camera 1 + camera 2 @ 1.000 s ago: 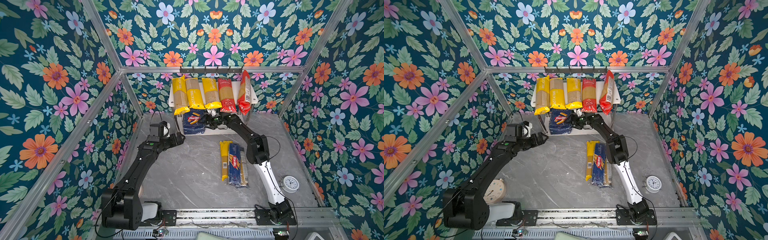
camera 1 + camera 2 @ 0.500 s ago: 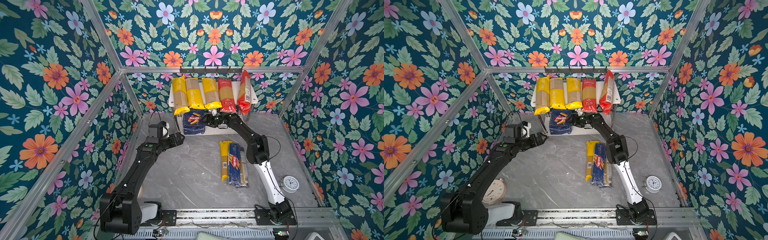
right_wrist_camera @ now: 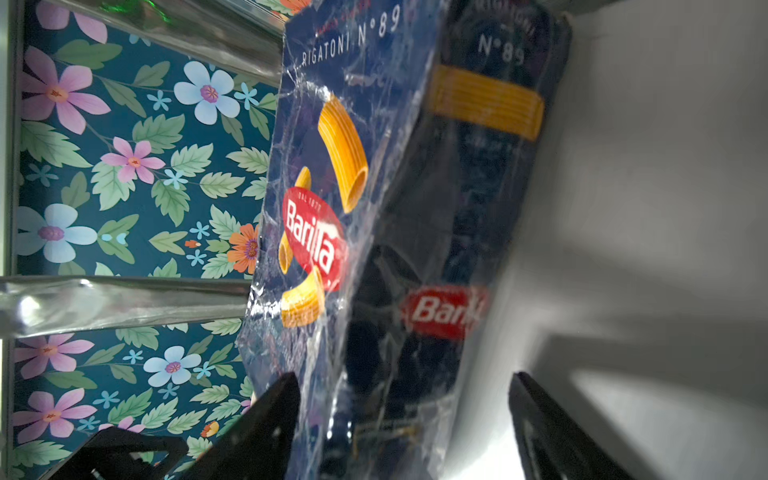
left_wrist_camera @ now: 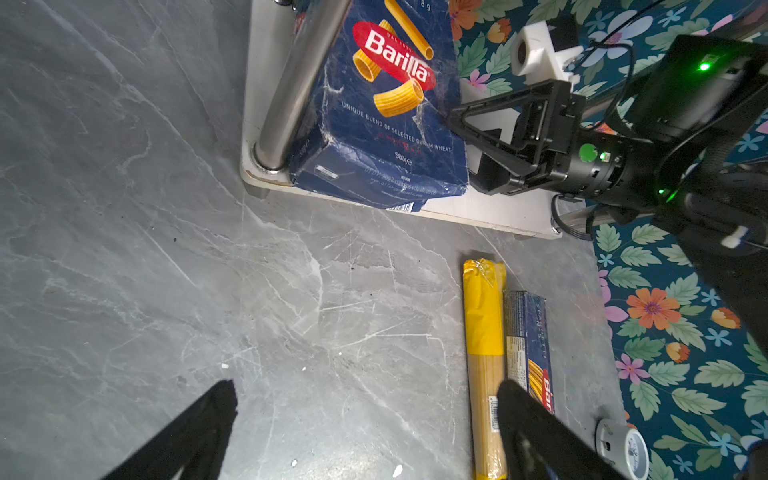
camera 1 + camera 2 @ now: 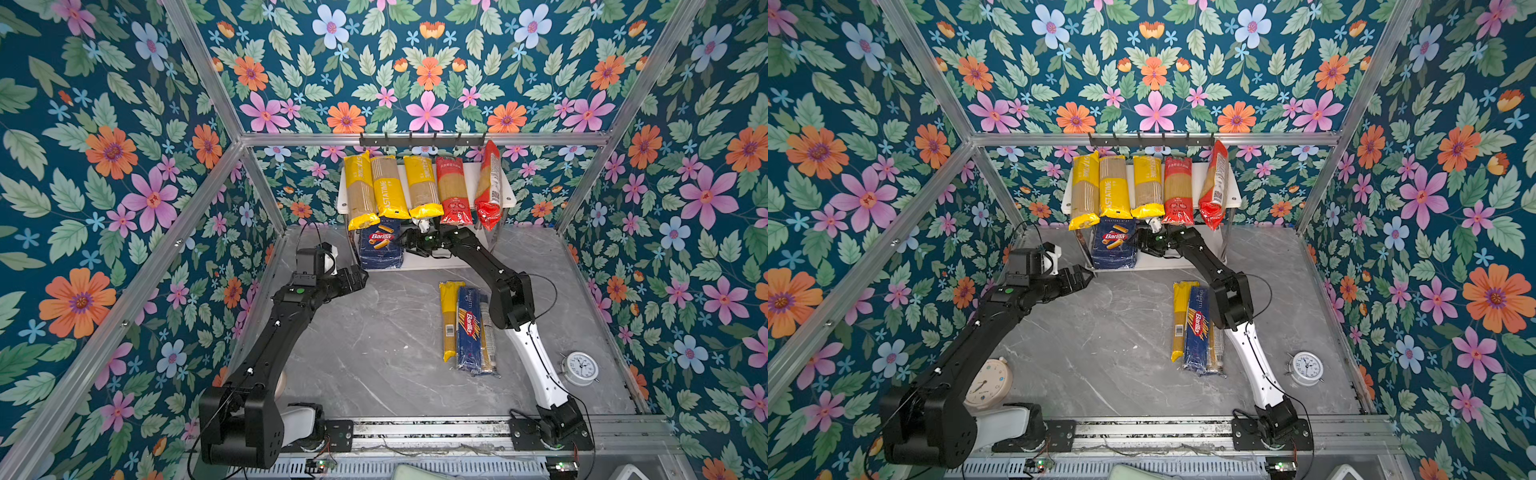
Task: Place and organize the pasta boxes and bags onto the shelf
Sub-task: 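Hold the Rigatoni box in place on the lower shelf with the right gripper, then open the right gripper and draw it back from the Rigatoni box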
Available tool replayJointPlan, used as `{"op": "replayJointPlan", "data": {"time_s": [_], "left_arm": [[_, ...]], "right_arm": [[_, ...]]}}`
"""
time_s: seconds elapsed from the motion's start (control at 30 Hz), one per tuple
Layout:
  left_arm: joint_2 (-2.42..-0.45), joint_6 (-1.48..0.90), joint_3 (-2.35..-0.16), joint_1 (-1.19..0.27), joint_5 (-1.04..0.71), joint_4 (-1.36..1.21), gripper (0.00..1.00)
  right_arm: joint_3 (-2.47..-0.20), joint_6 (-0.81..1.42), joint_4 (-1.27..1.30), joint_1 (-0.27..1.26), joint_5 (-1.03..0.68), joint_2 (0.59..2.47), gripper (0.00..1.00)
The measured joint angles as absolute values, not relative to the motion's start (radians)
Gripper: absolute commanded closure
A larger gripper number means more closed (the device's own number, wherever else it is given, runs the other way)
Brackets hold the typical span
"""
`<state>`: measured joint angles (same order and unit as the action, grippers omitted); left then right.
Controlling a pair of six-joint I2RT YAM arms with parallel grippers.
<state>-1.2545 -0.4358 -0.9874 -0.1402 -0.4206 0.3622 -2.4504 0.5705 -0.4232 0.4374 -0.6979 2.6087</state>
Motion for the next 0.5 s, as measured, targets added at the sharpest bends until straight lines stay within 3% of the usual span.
{"op": "replayJointPlan", "data": {"time_s": [0.5], "left_arm": [[-1.066, -0.448, -0.817, -0.143, -0.33, 0.36, 0.01]], "right_arm": [[-1.834, 0.496, -0.416, 0.472, -0.651, 2.187, 0.14]]}}
